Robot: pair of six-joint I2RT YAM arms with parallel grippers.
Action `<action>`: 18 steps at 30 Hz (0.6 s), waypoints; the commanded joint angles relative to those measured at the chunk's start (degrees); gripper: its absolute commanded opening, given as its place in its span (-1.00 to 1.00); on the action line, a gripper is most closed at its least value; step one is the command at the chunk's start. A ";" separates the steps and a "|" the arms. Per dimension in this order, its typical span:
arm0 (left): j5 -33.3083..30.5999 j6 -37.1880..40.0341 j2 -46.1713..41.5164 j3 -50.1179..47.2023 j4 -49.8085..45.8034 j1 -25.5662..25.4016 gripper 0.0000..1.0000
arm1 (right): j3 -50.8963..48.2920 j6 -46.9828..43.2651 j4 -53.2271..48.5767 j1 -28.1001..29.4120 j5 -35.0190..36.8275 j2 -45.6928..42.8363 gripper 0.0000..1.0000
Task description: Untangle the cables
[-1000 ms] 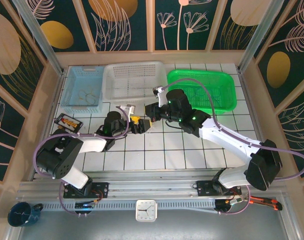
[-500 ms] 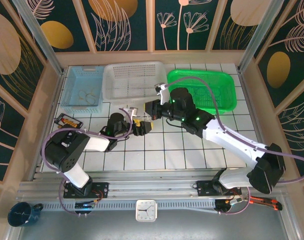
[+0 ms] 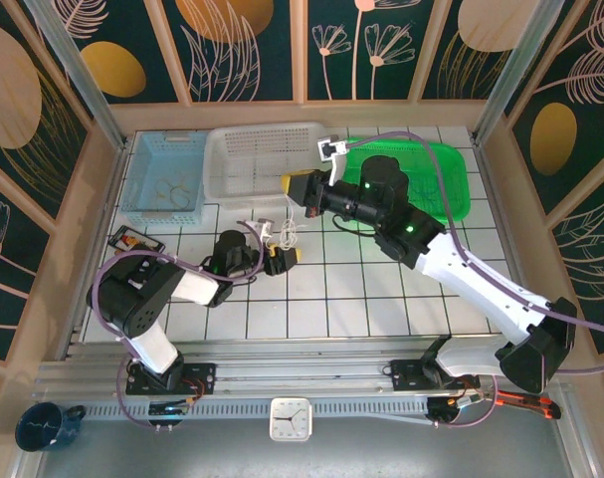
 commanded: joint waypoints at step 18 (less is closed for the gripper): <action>-1.16 0.29 -15.38 -9.57 0.39 -0.28 0.71 | -4.76 0.71 1.64 -1.95 1.31 -3.91 -1.00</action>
